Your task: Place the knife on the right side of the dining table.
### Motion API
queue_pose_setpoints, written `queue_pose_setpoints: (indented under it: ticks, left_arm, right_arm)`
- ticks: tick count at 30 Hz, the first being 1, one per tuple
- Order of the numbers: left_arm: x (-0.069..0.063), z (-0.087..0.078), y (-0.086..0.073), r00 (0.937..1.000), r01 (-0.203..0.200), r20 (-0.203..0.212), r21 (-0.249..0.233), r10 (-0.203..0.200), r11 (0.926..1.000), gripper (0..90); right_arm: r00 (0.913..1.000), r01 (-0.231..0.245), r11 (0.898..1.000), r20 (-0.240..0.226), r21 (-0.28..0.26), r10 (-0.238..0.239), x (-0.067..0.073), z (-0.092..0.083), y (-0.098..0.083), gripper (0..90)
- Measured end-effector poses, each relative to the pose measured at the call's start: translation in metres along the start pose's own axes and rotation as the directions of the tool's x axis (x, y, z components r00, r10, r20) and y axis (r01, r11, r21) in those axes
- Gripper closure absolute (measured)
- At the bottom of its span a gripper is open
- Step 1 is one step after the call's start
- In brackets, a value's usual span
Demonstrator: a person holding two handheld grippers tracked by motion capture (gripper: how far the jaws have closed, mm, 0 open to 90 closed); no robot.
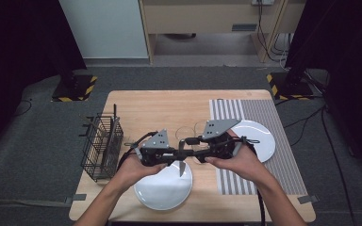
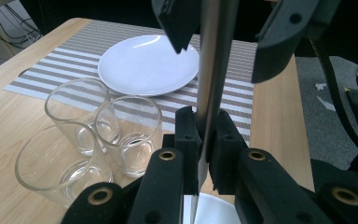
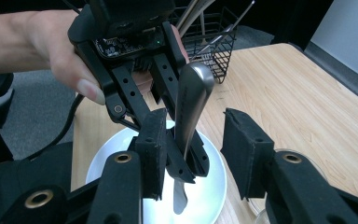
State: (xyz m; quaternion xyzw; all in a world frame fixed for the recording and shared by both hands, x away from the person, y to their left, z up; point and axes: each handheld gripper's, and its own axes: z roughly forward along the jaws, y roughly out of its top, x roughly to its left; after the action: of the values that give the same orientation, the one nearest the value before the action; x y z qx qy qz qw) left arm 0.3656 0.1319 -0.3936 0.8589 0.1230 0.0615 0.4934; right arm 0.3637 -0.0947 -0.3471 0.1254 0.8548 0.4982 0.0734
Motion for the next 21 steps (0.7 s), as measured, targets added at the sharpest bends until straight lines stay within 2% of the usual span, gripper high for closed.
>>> queue_pose_setpoints:
  ticks: [13, 21]
  left_arm:
    - [-0.0008, 0.0020, 0.0022, 0.9999, -0.007, 0.008, 0.007, 0.007, 1.0000, 83.3]
    - [-0.0014, 0.0038, 0.0030, 0.9999, -0.010, 0.013, 0.009, 0.010, 0.9999, 83.3]
  right_arm:
    - [0.9997, -0.002, 1.000, -0.026, -0.009, 0.002, -0.0021, 0.0090, 0.0030, 63.7]
    - [0.9994, -0.004, 1.000, -0.034, -0.018, 0.003, -0.0037, 0.0088, 0.0027, 70.9]
